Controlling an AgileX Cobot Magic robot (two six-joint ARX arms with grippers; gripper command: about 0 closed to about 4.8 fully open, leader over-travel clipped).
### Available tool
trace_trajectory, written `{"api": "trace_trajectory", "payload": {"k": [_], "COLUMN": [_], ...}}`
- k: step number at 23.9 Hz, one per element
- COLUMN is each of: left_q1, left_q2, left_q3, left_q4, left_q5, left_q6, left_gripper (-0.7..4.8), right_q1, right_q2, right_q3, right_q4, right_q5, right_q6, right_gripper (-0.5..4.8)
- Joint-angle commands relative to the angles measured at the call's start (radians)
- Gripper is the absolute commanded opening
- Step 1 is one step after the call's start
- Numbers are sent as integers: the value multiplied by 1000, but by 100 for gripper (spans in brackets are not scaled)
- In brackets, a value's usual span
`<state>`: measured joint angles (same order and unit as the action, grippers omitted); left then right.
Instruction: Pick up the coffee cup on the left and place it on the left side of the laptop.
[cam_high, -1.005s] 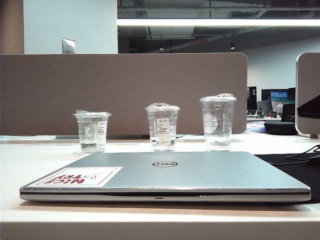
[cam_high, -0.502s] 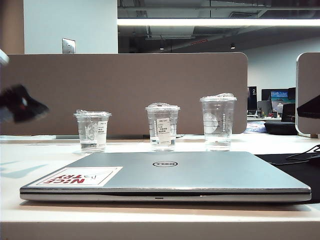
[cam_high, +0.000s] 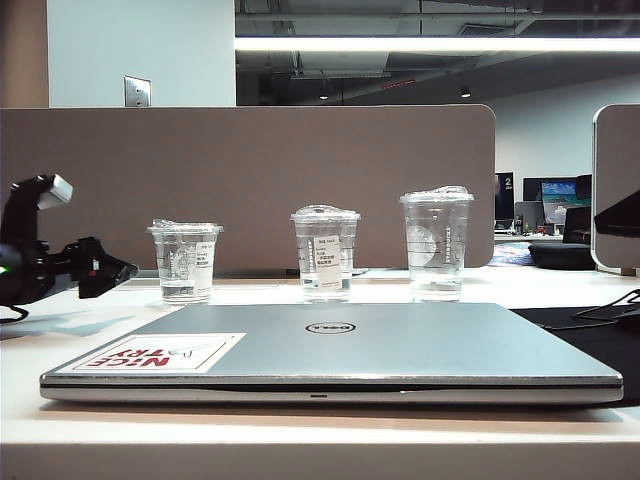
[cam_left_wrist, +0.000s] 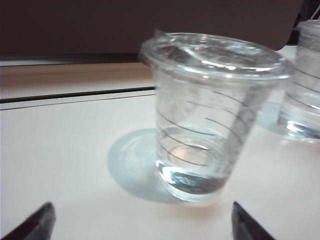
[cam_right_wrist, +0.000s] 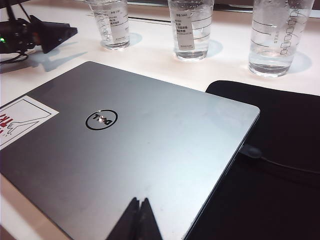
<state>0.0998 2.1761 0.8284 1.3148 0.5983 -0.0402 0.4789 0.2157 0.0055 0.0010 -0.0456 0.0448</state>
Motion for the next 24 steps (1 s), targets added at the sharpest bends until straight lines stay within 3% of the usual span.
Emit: {"api": "trace_trajectory", "payload": {"k": [1, 5, 11, 24], "left_q1": [-19, -50, -116, -129], "left_q2": [26, 36, 43, 165], "left_q3": [95, 144, 208, 279], "left_q4": [-120, -175, -366, -297], "left_q5": [29, 37, 31, -11], "left_q6": [32, 139, 318, 254], "left_gripper": [479, 479, 479, 479], "right_q1": [2, 2, 2, 1], "right_q2": [-2, -2, -1, 0], "right_q3": [-4, -4, -4, -4], "right_q4": [18, 18, 18, 18], "right_q5": [2, 2, 2, 2], "right_q6": [0, 0, 0, 0], "right_gripper": [-5, -5, -5, -5]}}
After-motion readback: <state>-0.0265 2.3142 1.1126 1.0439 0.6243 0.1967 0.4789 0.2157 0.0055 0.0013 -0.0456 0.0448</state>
